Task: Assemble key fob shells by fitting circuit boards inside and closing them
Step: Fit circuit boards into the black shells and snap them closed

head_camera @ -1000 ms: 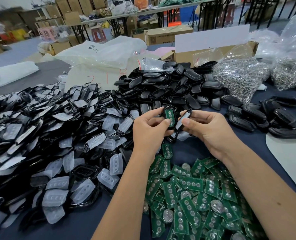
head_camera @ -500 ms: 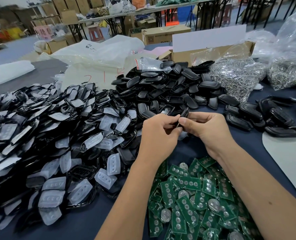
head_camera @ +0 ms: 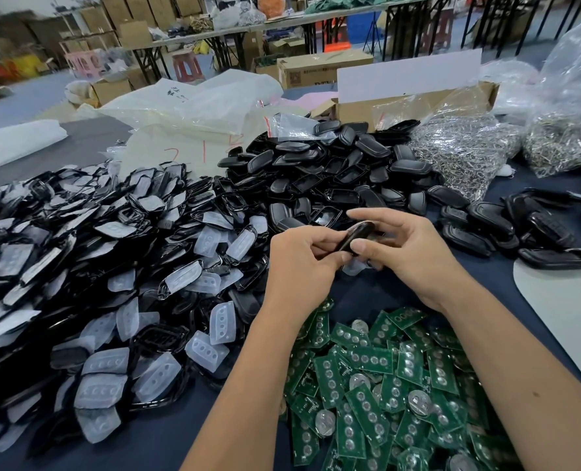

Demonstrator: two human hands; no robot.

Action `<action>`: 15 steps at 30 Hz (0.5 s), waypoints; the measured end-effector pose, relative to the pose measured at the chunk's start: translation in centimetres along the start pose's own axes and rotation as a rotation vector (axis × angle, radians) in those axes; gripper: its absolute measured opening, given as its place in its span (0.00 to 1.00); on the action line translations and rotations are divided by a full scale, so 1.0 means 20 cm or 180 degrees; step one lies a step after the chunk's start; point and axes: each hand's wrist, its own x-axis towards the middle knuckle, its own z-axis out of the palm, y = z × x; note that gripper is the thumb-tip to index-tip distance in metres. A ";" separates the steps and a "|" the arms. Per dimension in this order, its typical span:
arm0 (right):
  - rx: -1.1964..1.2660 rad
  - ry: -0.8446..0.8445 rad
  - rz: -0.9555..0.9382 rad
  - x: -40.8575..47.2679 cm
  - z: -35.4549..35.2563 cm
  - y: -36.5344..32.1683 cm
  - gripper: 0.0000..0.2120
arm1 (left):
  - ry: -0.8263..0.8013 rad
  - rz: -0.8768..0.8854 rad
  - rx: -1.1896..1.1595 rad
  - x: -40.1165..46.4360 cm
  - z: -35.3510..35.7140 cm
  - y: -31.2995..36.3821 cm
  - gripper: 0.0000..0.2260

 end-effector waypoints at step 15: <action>0.0135 -0.0081 -0.0165 0.00 0.00 0.01 0.09 | -0.0158 -0.0214 -0.0108 0.01 -0.05 0.01 0.10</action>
